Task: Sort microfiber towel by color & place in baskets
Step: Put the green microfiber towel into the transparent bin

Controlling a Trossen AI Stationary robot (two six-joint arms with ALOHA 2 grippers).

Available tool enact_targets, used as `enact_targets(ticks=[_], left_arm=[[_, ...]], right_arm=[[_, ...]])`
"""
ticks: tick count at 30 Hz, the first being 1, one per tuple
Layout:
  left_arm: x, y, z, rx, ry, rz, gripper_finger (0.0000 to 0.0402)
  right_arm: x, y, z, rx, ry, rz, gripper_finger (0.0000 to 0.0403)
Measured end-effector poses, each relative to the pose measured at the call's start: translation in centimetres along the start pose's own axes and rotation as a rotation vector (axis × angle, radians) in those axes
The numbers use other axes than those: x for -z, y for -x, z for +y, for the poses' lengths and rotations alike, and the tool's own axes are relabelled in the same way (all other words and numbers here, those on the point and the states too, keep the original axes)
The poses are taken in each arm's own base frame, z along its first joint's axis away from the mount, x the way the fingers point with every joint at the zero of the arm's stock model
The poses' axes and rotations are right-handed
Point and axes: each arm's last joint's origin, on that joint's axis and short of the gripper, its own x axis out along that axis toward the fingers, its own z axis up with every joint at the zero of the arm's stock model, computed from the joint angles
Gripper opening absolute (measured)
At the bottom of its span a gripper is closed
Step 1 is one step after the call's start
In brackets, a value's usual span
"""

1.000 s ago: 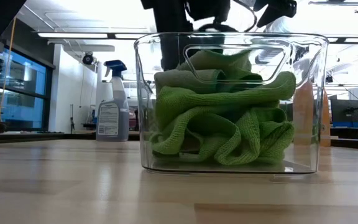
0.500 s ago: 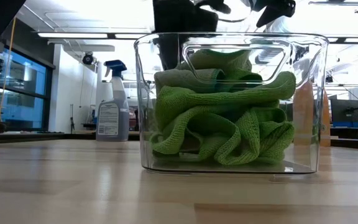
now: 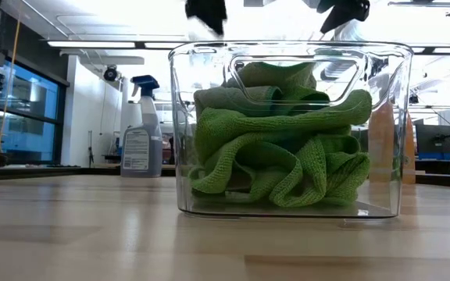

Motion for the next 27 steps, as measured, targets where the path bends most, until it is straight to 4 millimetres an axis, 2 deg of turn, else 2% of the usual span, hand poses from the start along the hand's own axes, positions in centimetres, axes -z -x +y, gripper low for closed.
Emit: enact_targets(ticks=[5,8,11,13,18,23,27], left_arm=[[1.3,6.2,1.2,-0.016,0.069,-0.302,0.0198],[3.0,8.6,1.7,-0.013,0.115,-0.419,0.0198],[5.1,10.2,2.3,-0.005,0.162,-0.515,0.0198],[6.6,10.6,2.5,0.010,0.202,-0.566,0.0198],[10.5,9.9,2.9,0.053,0.320,-0.671,0.0198],[13.8,8.1,2.7,0.120,0.402,-0.788,0.0198],[15.6,6.8,2.6,0.167,0.472,-0.895,0.0198]], right_arm=[[-0.2,0.0,0.1,-0.010,-0.006,-0.024,0.0256],[-0.3,0.0,0.1,-0.015,-0.008,-0.035,0.0256],[-0.5,0.0,0.2,-0.023,-0.012,-0.054,0.0256],[-0.7,0.0,0.3,-0.031,-0.016,-0.074,0.0256],[-1.4,0.1,0.6,-0.060,-0.032,-0.143,0.0256],[-2.1,0.3,0.8,-0.087,-0.044,-0.209,0.0256],[-2.6,0.4,1.0,-0.106,-0.036,-0.263,0.0256]])
